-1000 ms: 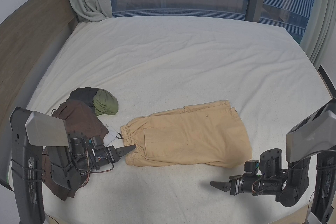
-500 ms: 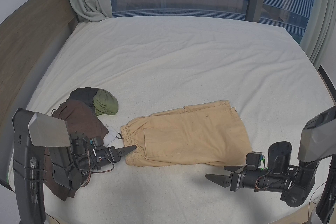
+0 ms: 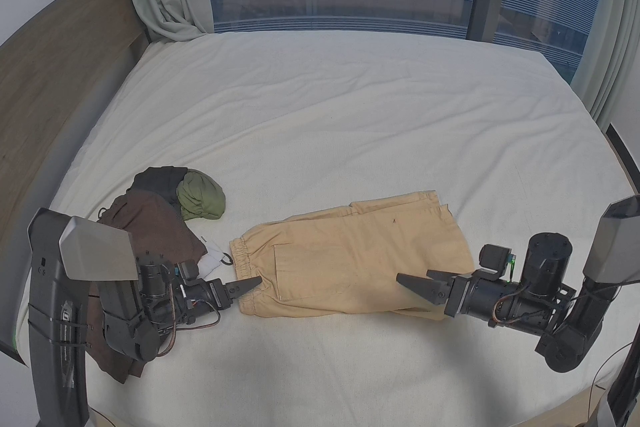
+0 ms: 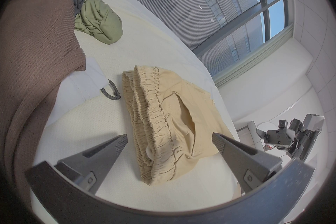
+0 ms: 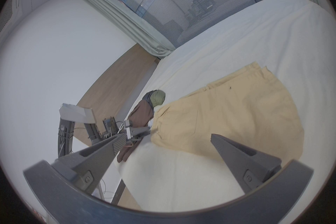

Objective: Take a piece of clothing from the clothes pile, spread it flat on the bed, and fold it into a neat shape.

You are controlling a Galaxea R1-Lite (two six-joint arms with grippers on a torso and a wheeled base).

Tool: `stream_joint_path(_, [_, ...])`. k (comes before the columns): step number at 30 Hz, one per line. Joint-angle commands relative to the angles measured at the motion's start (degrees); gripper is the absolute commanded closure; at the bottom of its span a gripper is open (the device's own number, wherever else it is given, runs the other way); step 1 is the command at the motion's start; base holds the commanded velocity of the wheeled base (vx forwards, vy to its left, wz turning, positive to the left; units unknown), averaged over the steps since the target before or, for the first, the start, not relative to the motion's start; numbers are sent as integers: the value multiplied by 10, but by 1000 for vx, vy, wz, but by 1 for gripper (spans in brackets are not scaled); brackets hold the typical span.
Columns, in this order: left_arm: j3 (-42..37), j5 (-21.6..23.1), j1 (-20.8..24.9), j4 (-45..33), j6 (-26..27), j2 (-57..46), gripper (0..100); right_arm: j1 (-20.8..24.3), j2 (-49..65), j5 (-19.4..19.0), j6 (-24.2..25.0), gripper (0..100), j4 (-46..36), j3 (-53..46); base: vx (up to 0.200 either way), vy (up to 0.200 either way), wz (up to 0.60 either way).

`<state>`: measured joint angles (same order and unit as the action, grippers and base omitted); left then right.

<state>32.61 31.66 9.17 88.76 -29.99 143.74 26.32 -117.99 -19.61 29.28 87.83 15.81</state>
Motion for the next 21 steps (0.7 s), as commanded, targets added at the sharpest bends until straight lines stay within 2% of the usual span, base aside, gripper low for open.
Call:
stream_joint_path(1, [3, 1, 1, 0, 0, 4, 0, -16, 6, -2, 1, 0, 1, 11, 0, 0, 0])
stream_joint_path(10, [18, -1, 9, 0, 2, 23, 0, -32, 12, -3, 0, 0, 3, 12, 0, 0, 0])
stream_joint_path(21, [78, -39, 30, 0, 1, 61, 0, -35, 17, -6, 0, 0, 1, 12, 0, 0, 0])
